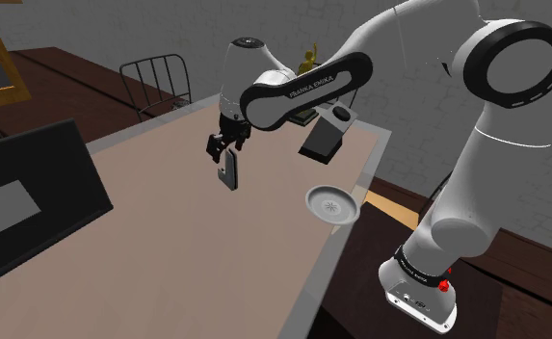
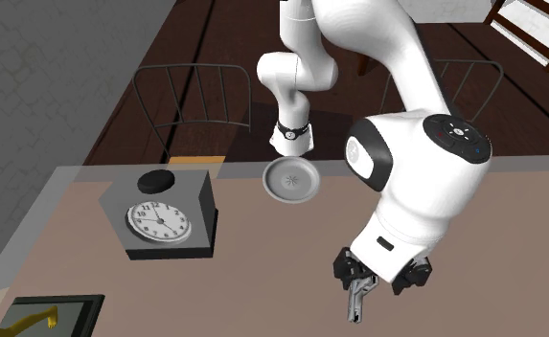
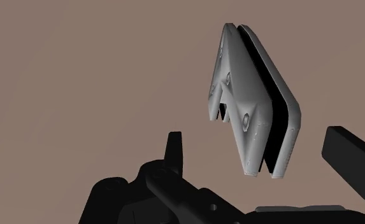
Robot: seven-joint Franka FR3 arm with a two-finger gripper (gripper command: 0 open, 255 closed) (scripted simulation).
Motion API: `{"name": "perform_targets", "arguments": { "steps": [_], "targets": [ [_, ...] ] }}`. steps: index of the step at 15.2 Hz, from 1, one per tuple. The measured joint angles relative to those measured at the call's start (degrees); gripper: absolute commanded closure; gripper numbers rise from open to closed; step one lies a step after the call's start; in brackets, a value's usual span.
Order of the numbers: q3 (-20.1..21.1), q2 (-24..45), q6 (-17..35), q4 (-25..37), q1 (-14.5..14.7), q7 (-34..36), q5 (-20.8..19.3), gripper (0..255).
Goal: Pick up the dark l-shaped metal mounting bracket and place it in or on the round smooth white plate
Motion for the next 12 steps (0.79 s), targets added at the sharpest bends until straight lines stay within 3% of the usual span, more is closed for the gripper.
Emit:
{"name": "perform_targets", "arguments": {
  "steps": [2,3,12],
  "targets": [
    [0.0,0.0,0.0,0.0,0.0,0.0,0.0,0],
    [0.0,0.0,0.0,0.0,0.0,0.0,0.0,255],
    [0.0,0.0,0.0,0.0,0.0,0.0,0.0,255]
  ]
}}
